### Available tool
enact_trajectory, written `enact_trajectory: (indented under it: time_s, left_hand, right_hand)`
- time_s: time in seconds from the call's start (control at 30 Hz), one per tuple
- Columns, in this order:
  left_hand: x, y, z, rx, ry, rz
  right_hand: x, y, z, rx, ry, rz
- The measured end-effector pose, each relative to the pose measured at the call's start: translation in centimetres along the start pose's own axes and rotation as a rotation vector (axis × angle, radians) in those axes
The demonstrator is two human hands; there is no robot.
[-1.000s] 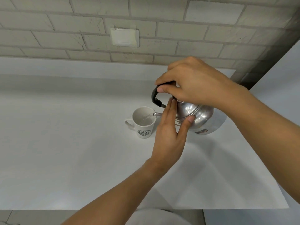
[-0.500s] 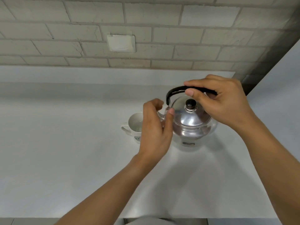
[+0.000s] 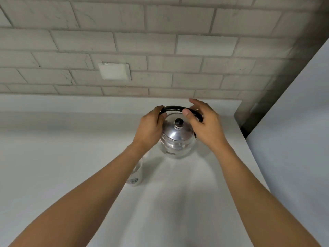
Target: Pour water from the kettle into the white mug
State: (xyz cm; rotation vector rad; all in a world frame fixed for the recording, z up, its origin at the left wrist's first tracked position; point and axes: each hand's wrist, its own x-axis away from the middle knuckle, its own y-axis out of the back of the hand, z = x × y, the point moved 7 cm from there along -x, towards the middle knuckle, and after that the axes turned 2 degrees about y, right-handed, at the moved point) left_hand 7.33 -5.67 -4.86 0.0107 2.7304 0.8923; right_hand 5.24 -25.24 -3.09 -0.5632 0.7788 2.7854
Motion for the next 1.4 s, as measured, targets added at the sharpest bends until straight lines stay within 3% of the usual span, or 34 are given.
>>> enact_trajectory:
  time_s: [0.37,0.83,1.07,1.2,1.4]
  left_hand:
    - [-7.8,-2.1,5.4,-0.019,0.126,0.061]
    - [-10.0,-2.8,9.2,0.117,0.280,0.070]
    - [-10.2,-2.5,9.2,0.069,0.331,0.158]
    - [-9.8,-1.0,5.8,-0.105,0.138,0.115]
    - [-8.1,1.5,-4.2,-0.229,-0.220,0.003]
  right_hand:
    - [-4.8,-5.5,-9.5,0.040,-0.230,0.095]
    - [-7.7,-8.6,-11.1,0.058,-0.189,0.096]
    - [-7.8,-8.2,-11.7,0.036,-0.279,0.159]
    - [-6.5,-6.4,-9.9,0.078,-0.315,0.094]
    - [-4.2,0.5,-2.4,0.288,-0.196,-0.205]
